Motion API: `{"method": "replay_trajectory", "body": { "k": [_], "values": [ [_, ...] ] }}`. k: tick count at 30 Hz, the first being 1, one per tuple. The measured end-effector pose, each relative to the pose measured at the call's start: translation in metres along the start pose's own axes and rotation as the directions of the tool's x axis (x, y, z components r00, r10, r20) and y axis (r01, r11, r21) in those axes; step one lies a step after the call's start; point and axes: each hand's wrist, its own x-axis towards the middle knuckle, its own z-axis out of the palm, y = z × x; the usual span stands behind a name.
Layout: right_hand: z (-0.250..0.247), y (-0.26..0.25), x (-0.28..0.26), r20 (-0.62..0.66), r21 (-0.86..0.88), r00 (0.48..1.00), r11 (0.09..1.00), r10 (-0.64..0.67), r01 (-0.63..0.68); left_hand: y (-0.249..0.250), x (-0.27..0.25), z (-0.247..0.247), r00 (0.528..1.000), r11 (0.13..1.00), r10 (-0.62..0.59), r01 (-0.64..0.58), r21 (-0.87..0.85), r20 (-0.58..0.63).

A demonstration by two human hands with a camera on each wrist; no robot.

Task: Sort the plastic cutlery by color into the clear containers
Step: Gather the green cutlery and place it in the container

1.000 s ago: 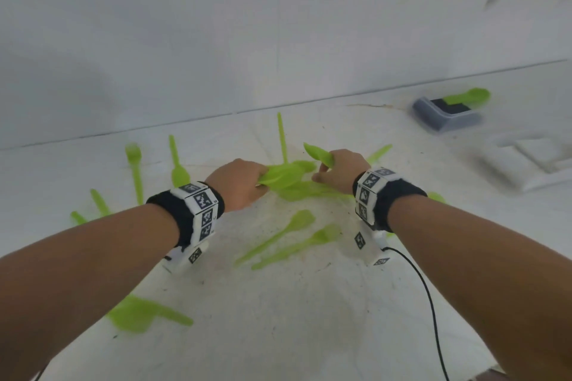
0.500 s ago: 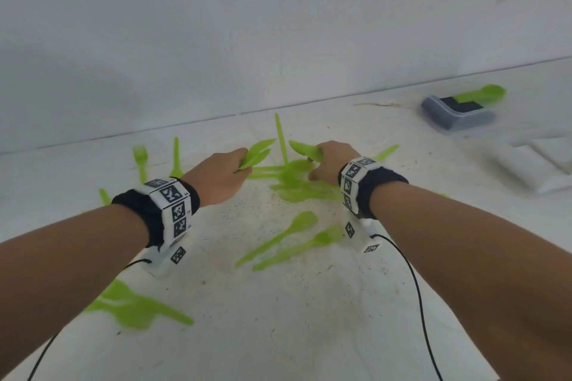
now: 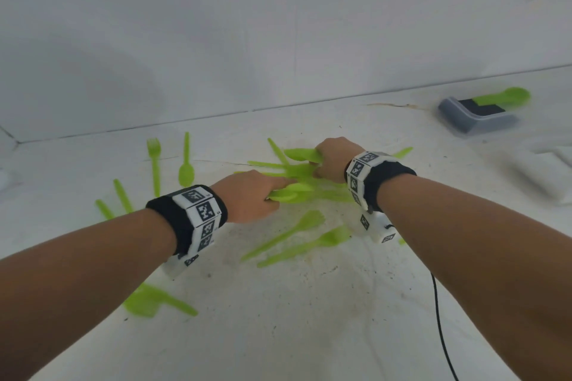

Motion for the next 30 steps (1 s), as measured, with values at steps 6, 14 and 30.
{"method": "replay_trajectory", "body": {
  "k": [6,14,30],
  "values": [
    [-0.011,0.024,-0.010,-0.135,0.088,0.982,0.989,0.132,-0.121,-0.003,-0.005,0.001,0.999,0.978,-0.035,0.028,0.205,0.034],
    [-0.015,0.043,-0.031,-0.286,0.443,0.864,0.857,0.415,-0.265,-0.012,-0.012,-0.009,0.999,0.971,-0.034,0.041,0.236,-0.035],
    [-0.033,0.062,-0.118,-0.411,0.700,0.637,0.673,0.653,-0.238,0.018,0.020,-0.008,0.954,0.784,-0.196,0.015,-0.620,-0.225]
  ]
}}
